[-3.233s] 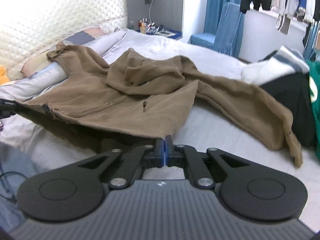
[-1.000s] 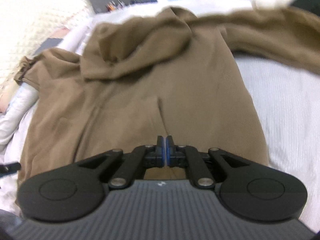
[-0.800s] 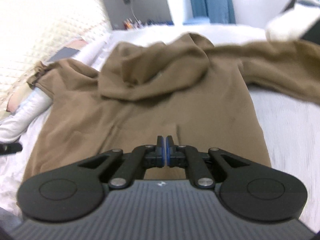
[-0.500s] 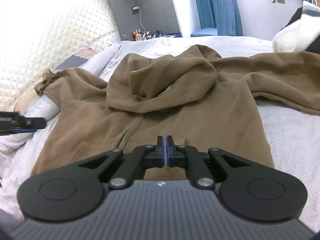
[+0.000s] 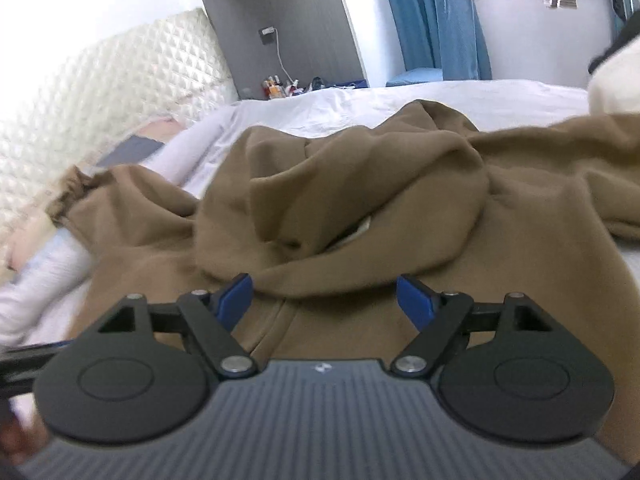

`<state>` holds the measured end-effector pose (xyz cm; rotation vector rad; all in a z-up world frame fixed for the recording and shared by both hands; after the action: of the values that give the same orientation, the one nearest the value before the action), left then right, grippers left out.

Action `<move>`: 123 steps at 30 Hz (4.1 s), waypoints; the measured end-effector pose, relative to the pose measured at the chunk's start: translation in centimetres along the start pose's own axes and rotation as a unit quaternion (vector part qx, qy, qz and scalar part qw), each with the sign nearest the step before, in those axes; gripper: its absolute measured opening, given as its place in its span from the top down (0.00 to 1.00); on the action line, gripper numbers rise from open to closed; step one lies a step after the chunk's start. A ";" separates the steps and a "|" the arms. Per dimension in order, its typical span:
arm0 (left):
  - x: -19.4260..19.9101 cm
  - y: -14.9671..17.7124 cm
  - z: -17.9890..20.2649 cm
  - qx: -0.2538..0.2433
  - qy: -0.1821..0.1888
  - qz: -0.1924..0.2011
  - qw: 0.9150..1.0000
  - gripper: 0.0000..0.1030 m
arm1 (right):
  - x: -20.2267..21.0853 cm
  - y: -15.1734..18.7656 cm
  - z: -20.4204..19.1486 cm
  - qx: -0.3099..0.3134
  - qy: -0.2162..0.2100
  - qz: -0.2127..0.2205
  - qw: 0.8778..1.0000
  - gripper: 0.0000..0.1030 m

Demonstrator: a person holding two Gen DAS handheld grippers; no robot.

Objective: Fold large clothes

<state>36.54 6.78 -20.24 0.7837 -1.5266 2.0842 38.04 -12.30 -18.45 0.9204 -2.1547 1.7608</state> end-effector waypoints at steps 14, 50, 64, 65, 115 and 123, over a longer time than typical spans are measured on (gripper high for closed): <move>-4.0 0.6 -1.1 0.043 0.018 -0.005 0.999 0.54 | -7.3 -1.1 2.2 -0.089 0.020 -0.001 0.996 0.52; -11.3 -4.2 -3.0 0.082 -0.038 0.082 0.992 0.54 | -35.2 -31.9 8.4 -0.022 0.186 0.057 0.981 0.79; -11.2 -4.4 -3.1 0.058 -0.025 0.075 0.995 0.54 | -35.9 -29.4 11.6 -0.068 0.149 0.053 0.985 0.46; -11.0 -4.3 -3.2 0.056 -0.023 0.074 0.995 0.54 | -35.2 -29.3 11.2 -0.062 0.140 0.057 0.987 0.25; 10.0 4.2 4.1 -0.047 0.075 0.090 0.992 0.54 | 16.0 4.2 0.4 0.058 -0.007 0.067 0.996 0.15; 10.9 3.2 3.6 -0.044 0.077 0.095 0.992 0.47 | 15.9 3.2 1.8 0.039 0.019 0.090 0.995 0.15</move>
<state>27.02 2.60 -14.40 0.4498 -1.6493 2.1374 24.14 -18.99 -13.12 0.7233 -2.2196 1.9415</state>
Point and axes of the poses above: each gripper's, at about its wrist camera, not at the fingertips, and x roughly against the way its jaws point, z to its right, y to its underside, the point moved 6 cm from there along -x, roughly the way its jaws point, and after that the axes turned 1 degree about -z, right-handed, at the moved point
